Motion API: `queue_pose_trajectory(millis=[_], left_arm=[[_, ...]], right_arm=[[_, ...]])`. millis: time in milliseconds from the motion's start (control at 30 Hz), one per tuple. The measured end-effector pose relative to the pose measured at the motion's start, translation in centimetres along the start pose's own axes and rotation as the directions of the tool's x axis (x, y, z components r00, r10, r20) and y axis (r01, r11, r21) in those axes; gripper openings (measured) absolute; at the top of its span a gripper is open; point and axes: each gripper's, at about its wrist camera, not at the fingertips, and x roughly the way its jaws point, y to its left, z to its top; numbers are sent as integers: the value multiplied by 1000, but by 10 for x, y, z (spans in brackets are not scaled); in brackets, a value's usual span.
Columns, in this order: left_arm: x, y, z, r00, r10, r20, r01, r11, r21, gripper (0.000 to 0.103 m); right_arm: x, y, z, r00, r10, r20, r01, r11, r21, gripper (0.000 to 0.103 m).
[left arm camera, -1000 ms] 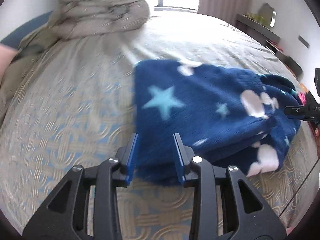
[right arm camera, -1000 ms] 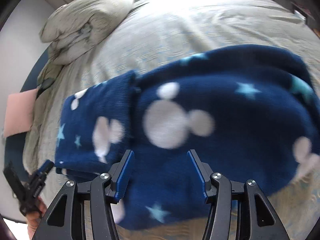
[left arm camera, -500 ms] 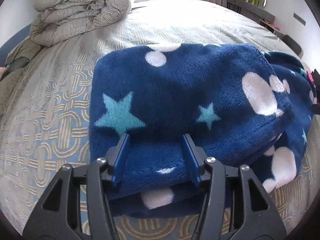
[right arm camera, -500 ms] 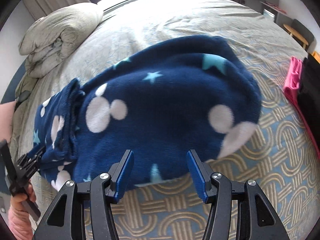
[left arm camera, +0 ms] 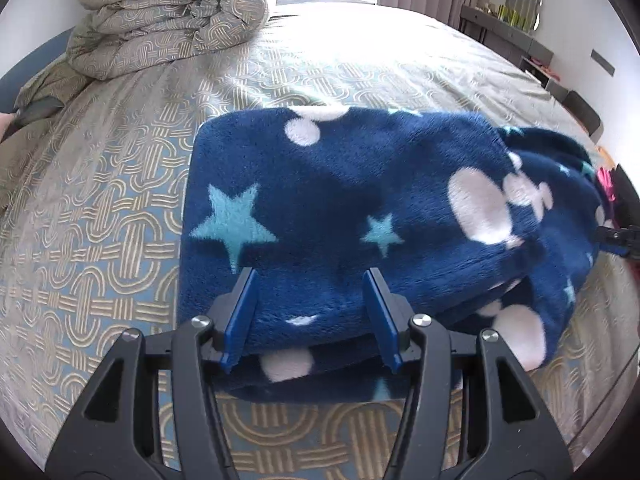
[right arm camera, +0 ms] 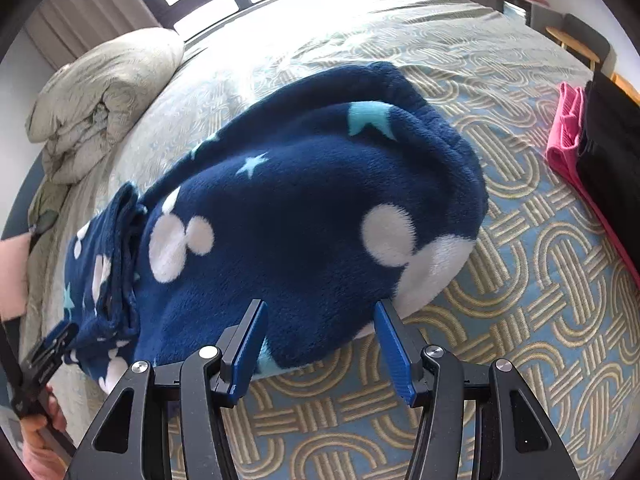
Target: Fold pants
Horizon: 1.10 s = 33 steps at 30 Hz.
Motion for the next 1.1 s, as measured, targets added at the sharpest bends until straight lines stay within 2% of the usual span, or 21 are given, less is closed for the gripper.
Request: queue_pose_trajectory(millis=[100,233,267,433,600,700,800,867,933,967,1033,1100], left_arm=[[-5,-2,1,1000,-10,8,10,1000,-6,57],[-7,-4,2,1000,-5,4,5,1000,-6,58],[-7,-3,3,1000,-9,3,9,1000,-5,58],[-11,-10,6,999,-38,13,38,999,4,58],[-6,-16,9,1000,2,2,-2,1000,3,58],[-3,-18,10,1000,24,-8,-24,1000,0,58],[-2,-23,10,999,43,-23,-43,999,28,58],[-2,-25,10,998,50,-28,-49,998,46,58],[-2,-25,10,999,43,-32,-41,998,48,58],[-2,-24,10,999,38,-33,-36,998,47,58],[-2,-23,10,999,31,-34,-30,999,44,58],[1,-22,10,999,27,-40,-25,999,42,58]], right_arm=[[1,-22,5,997,73,18,-75,990,119,60],[2,-51,5,981,189,47,-195,942,273,68],[3,-54,5,980,194,46,-199,937,286,68],[-6,-56,4,989,135,54,-145,943,299,68],[-9,-71,6,996,68,59,-83,947,309,71],[-2,-81,11,994,93,61,-108,938,329,73],[3,-80,21,988,117,96,-142,935,325,81],[9,-79,28,985,135,104,-163,928,335,82],[13,-74,32,988,121,100,-149,925,350,83],[12,-72,33,988,111,107,-142,927,348,78],[12,-63,36,992,75,101,-105,938,330,27],[9,-54,39,992,70,100,-99,943,317,22]])
